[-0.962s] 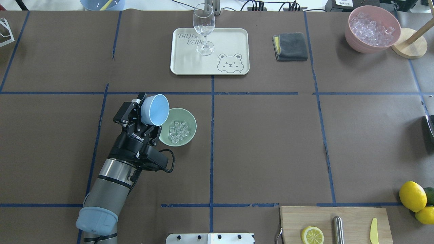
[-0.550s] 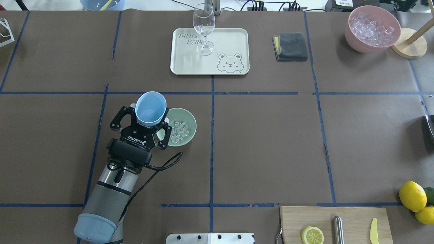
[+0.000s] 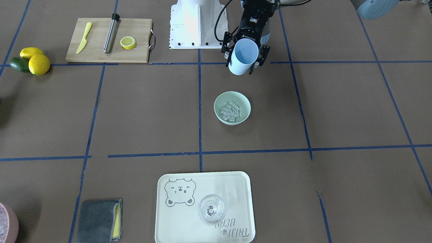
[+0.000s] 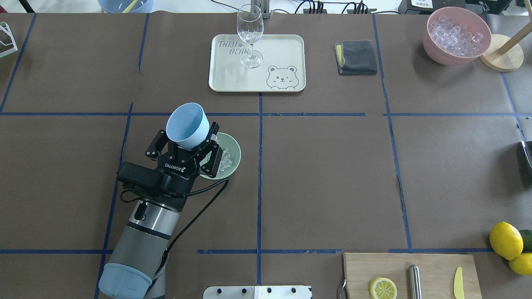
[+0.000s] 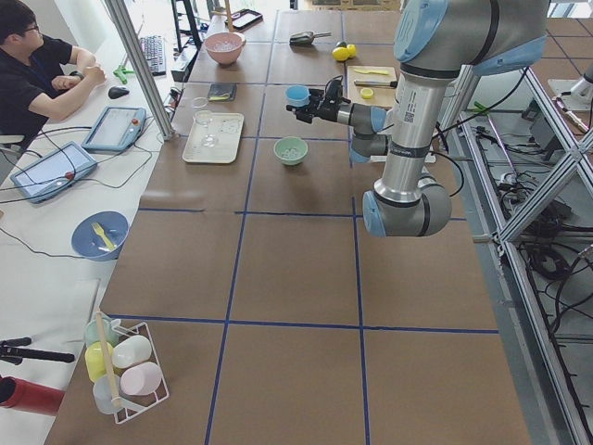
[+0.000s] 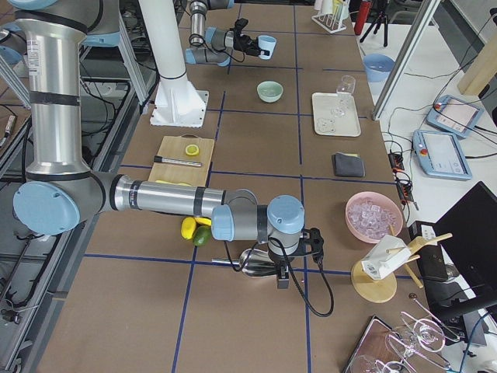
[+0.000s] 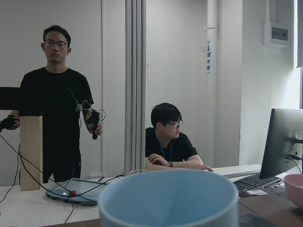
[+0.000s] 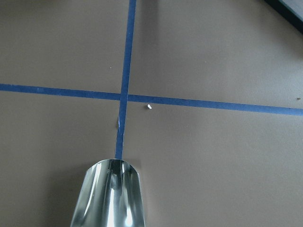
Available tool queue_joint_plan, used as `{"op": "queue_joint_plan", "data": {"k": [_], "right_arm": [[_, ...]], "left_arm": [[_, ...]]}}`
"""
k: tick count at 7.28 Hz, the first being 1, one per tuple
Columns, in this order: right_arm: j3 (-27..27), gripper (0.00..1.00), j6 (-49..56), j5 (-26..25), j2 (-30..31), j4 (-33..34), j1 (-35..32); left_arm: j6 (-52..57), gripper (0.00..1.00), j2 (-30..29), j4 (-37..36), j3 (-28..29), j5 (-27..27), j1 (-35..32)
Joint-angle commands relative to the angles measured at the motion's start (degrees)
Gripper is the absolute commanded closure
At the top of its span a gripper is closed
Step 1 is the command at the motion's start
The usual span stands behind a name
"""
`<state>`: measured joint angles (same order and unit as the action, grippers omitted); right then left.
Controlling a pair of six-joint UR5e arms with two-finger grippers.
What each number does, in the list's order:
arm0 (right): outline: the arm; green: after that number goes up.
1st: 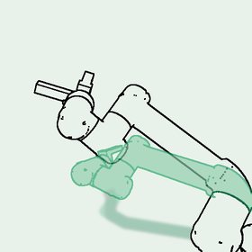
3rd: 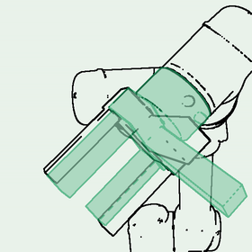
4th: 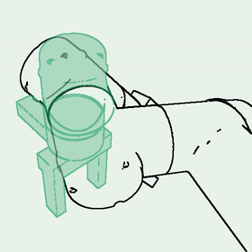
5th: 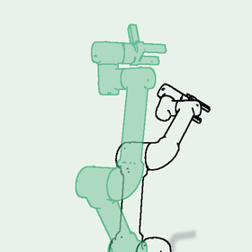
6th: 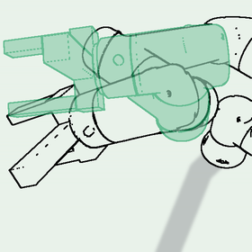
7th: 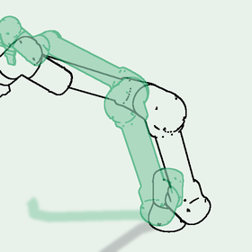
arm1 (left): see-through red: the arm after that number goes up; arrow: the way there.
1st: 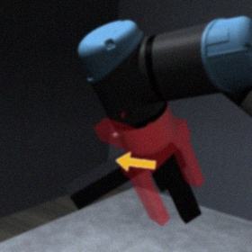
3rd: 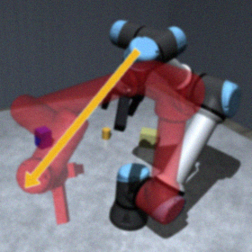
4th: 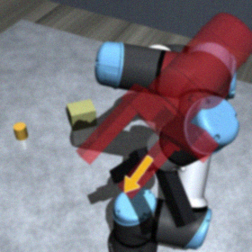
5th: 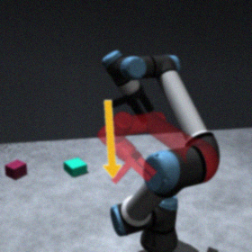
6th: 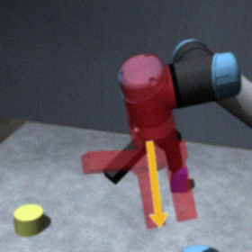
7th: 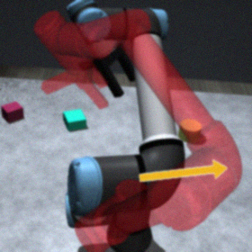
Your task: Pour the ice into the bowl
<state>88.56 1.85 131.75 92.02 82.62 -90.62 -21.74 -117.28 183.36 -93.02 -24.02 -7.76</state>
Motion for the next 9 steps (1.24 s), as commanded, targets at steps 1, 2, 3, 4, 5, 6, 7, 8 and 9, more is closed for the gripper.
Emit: {"op": "queue_joint_plan", "data": {"k": [1,2,3,4,5,6,7,8,9], "right_arm": [[0.13,0.00,0.00,0.00,0.00,0.00,0.00],[0.13,0.00,0.00,0.00,0.09,0.00,0.00],[0.13,0.00,0.00,0.00,0.00,0.00,0.00],[-0.05,0.00,0.09,0.00,0.09,0.00,0.00],[0.04,0.00,0.09,-0.09,0.17,0.00,0.00],[0.04,0.00,0.09,-0.09,0.09,0.00,-0.09],[0.12,0.00,0.09,-0.09,0.09,0.00,-0.09],[0.13,0.00,0.00,-0.09,0.09,0.00,-0.09],[0.13,0.00,0.09,-0.09,0.09,0.00,-0.09]], "left_arm": [[-2.96,1.00,2.74,-0.37,-0.06,0.03,-0.15],[-2.96,1.00,5.98,-0.37,-0.06,-0.15,-0.24],[-3.04,1.00,9.49,-0.37,-0.06,-0.15,-0.32],[-3.48,1.00,12.57,-0.20,-0.06,-0.15,-0.50],[-7.40,1.00,17.30,-0.19,-0.06,-0.23,-0.76],[-14.49,1.00,21.01,-0.02,-0.06,-0.32,-1.11],[-18.91,1.00,23.22,0.16,-0.06,-1.45,-1.20],[-22.52,1.00,26.63,1.72,-0.06,-3.99,-1.20],[-25.08,1.00,29.97,2.96,-0.06,-4.36,-1.20]]}}
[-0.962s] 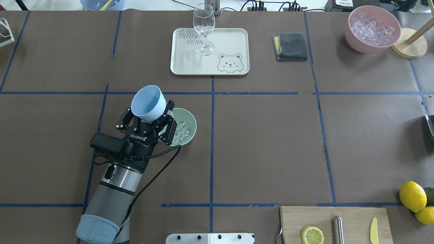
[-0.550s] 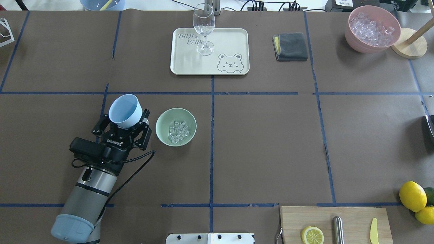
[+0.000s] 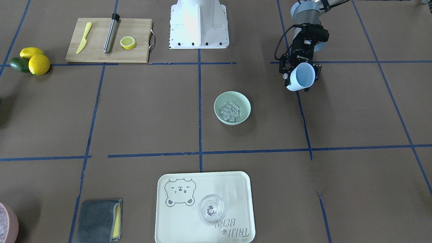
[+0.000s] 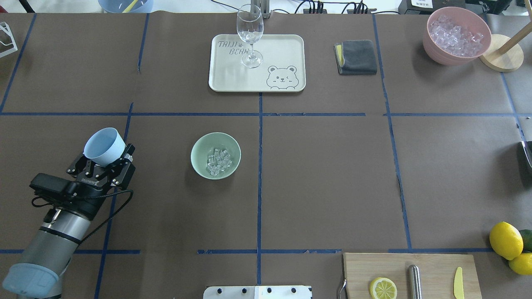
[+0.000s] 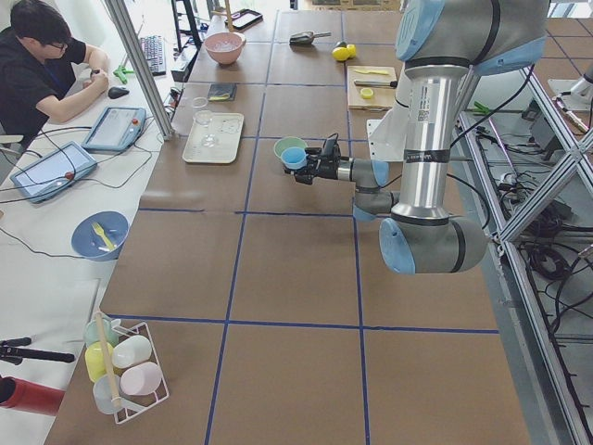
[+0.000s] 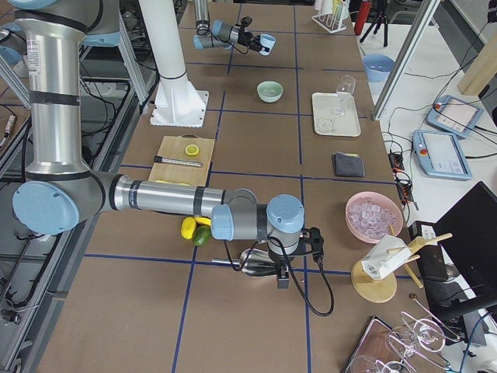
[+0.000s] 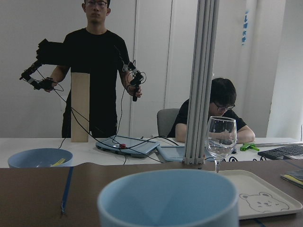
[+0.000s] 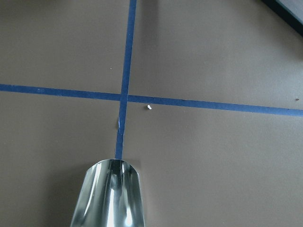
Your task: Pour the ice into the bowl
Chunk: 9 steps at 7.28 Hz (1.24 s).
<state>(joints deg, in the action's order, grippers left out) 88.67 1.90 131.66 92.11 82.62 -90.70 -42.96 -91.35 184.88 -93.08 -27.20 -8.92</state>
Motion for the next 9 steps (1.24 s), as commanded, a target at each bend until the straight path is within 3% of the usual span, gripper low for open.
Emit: {"op": "queue_joint_plan", "data": {"k": [1,3,5,9], "right_arm": [[0.02,0.00,0.04,0.00,0.00,0.00,-0.01],[0.02,0.00,0.04,0.00,0.00,0.00,-0.01],[0.10,0.00,0.04,0.00,0.00,0.00,-0.01],[0.19,0.00,0.04,0.00,0.17,0.00,-0.01]], "left_arm": [[-4.06,1.00,7.73,4.76,0.17,-1.19,-0.04],[-7.37,1.00,12.84,7.78,2.62,-0.75,-0.21],[-7.76,1.00,12.86,7.69,7.80,2.04,-3.36],[-8.01,1.00,11.99,6.46,11.77,2.15,-6.63]]}}
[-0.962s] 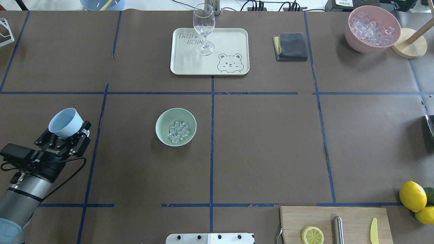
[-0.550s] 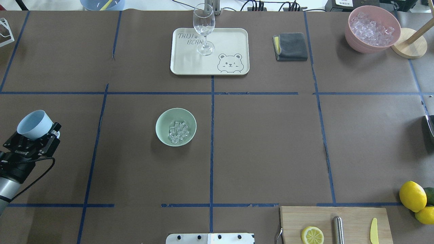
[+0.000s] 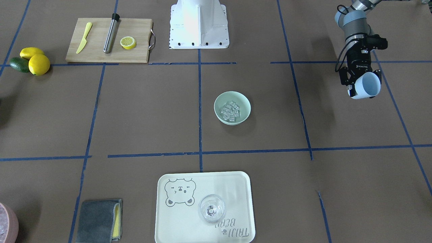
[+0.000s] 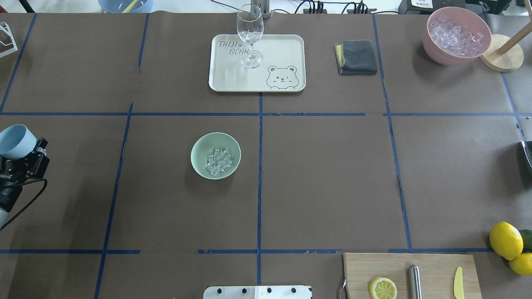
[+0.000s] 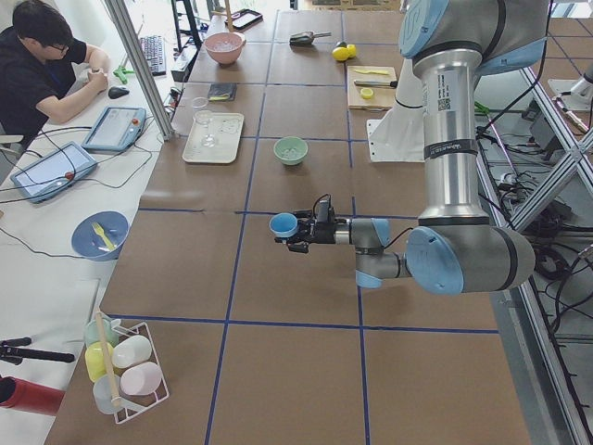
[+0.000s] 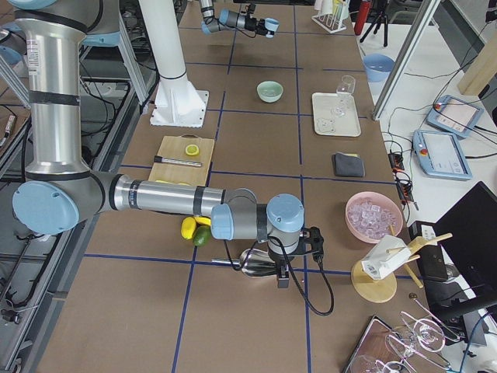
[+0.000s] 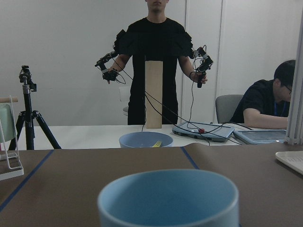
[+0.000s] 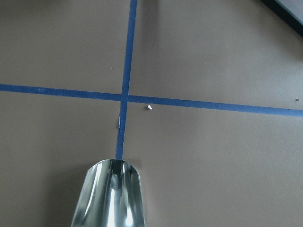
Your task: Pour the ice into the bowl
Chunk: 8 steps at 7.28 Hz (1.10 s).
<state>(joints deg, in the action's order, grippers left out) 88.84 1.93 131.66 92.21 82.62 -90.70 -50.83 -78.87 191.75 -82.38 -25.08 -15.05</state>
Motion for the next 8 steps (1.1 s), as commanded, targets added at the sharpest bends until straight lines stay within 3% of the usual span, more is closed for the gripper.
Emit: {"op": "queue_joint_plan", "data": {"k": [1,5,6,7,8], "right_arm": [[0.02,0.00,0.01,0.00,0.07,0.00,0.00],[0.02,0.00,0.01,0.00,0.07,0.00,0.00],[0.02,0.00,0.01,0.00,0.07,0.00,0.00],[0.02,0.00,0.01,-0.09,0.07,0.00,0.00],[0.11,0.00,0.01,-0.09,-0.01,0.00,0.00]], "left_arm": [[-0.49,1.00,-1.02,-0.76,2.30,-0.05,-0.42],[-0.59,1.00,-4.81,-1.28,7.40,-0.49,-0.42],[-0.59,0.93,-4.72,-1.29,8.19,-0.58,-0.42],[-0.59,0.64,-4.89,-1.29,9.07,-0.67,-0.34],[-0.59,0.62,-5.15,-1.63,9.16,-0.67,-0.33]]}}
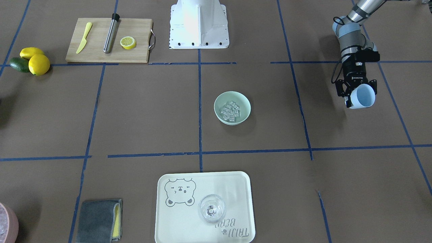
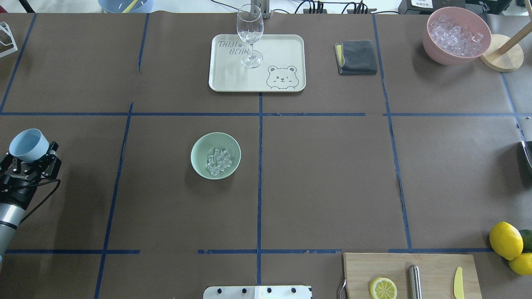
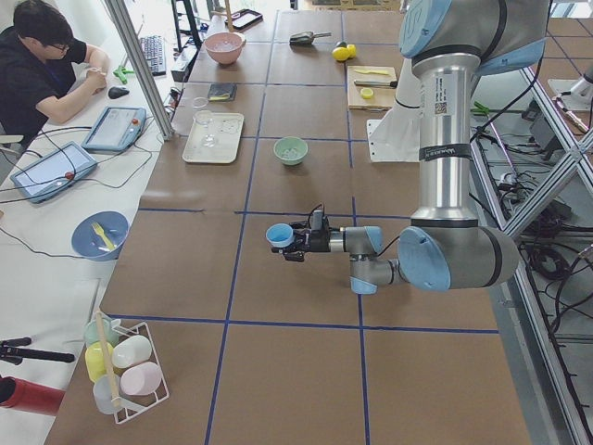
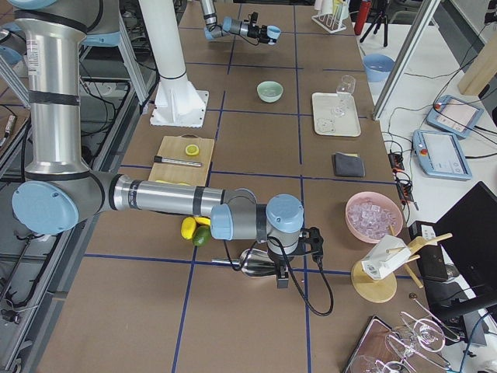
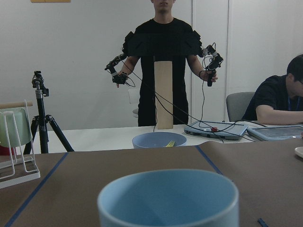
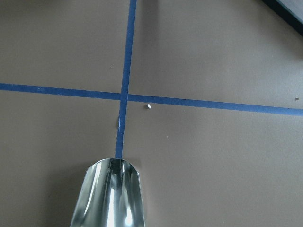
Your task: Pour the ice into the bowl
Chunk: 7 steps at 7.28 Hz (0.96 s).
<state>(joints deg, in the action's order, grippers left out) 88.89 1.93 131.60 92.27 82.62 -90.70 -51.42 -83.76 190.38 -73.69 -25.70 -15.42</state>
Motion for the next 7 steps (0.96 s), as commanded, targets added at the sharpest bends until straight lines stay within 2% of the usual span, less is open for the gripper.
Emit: {"op": "queue_joint_plan", "data": {"k": [1,3,6,7], "right_arm": [[-0.03,0.00,0.00,-0.03,-0.07,0.00,0.00],[0.06,0.00,-0.09,-0.03,-0.16,0.00,0.00],[0.06,0.00,-0.09,-0.03,-0.25,0.00,0.00],[0.06,0.00,-0.09,-0.03,-0.25,0.00,0.00]], "left_arm": [[-0.09,0.59,-0.53,-0.62,0.48,-0.05,0.04],[-1.57,0.41,-0.88,-0.80,1.61,-1.28,0.12],[-2.55,0.31,-2.11,-0.97,2.85,-1.28,0.12],[-2.55,0.24,-2.02,-0.97,3.02,-1.28,0.12]]}}
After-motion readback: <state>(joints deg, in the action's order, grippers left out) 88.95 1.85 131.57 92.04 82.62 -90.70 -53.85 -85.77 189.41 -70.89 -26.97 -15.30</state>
